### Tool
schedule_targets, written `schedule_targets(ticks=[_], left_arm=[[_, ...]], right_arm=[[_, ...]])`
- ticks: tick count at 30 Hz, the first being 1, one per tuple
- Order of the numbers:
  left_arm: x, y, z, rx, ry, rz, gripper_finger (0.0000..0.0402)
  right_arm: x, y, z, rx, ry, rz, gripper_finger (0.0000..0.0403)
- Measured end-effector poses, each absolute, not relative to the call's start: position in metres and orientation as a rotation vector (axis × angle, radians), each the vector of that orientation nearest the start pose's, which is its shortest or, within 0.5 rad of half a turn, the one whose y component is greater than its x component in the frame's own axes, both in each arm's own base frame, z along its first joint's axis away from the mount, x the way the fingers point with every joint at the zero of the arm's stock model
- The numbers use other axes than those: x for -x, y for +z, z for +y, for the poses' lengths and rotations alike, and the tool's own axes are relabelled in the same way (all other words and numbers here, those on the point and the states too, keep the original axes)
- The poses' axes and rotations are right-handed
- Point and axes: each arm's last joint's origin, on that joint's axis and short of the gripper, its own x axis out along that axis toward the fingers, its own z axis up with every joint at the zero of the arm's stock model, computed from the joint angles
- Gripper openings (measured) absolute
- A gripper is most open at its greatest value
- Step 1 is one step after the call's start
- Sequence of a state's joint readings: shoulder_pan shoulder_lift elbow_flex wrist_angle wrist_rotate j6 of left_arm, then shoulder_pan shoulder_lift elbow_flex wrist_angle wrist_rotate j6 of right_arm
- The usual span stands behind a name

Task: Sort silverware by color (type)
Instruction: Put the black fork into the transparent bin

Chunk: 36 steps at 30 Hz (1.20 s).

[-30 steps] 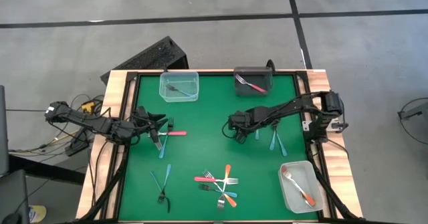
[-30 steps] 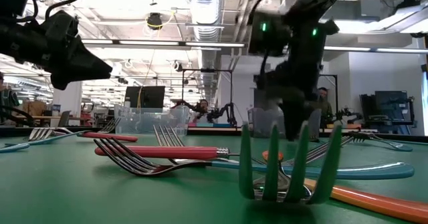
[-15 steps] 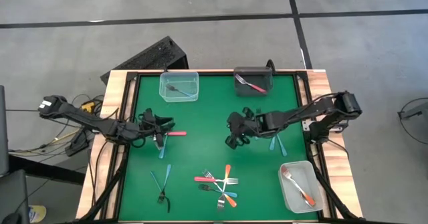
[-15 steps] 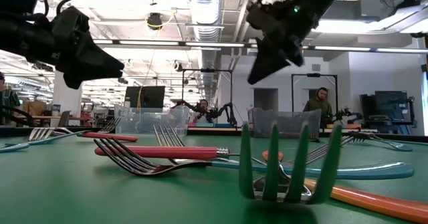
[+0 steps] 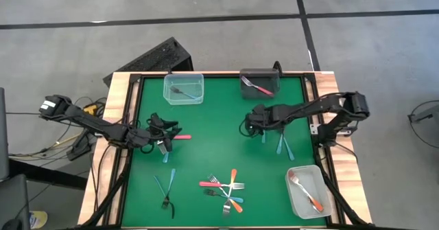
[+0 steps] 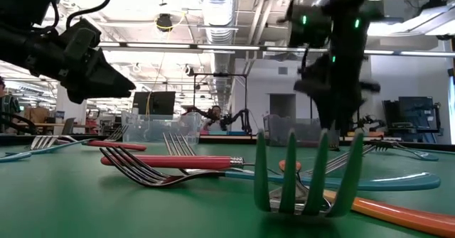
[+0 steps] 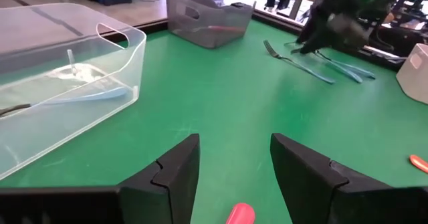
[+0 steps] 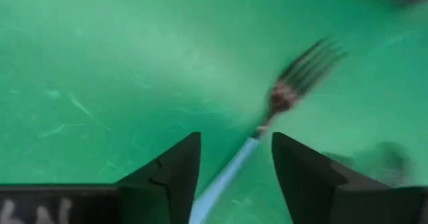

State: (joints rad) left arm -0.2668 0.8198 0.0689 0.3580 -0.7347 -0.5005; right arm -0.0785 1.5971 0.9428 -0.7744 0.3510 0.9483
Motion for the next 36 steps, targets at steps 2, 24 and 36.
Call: schedule_targets(ticks=[2, 24, 36], left_arm=[[-0.142, 0.139, -0.019, 0.297, 0.534, 0.225, 0.0171], [-0.15, 0.149, -0.023, 0.307, 0.429, 0.136, 0.0158], [-0.179, 0.159, -0.026, 0.275, 0.352, -0.001, 0.0175]], right_arm=[[-0.267, 0.156, -0.036, -0.623, -0.972, 1.146, 0.0222], [-0.291, 0.151, -0.033, -0.549, -0.694, 1.024, 0.0018], [-0.347, 0.22, 0.031, -0.085, -0.439, 0.566, 0.0008]])
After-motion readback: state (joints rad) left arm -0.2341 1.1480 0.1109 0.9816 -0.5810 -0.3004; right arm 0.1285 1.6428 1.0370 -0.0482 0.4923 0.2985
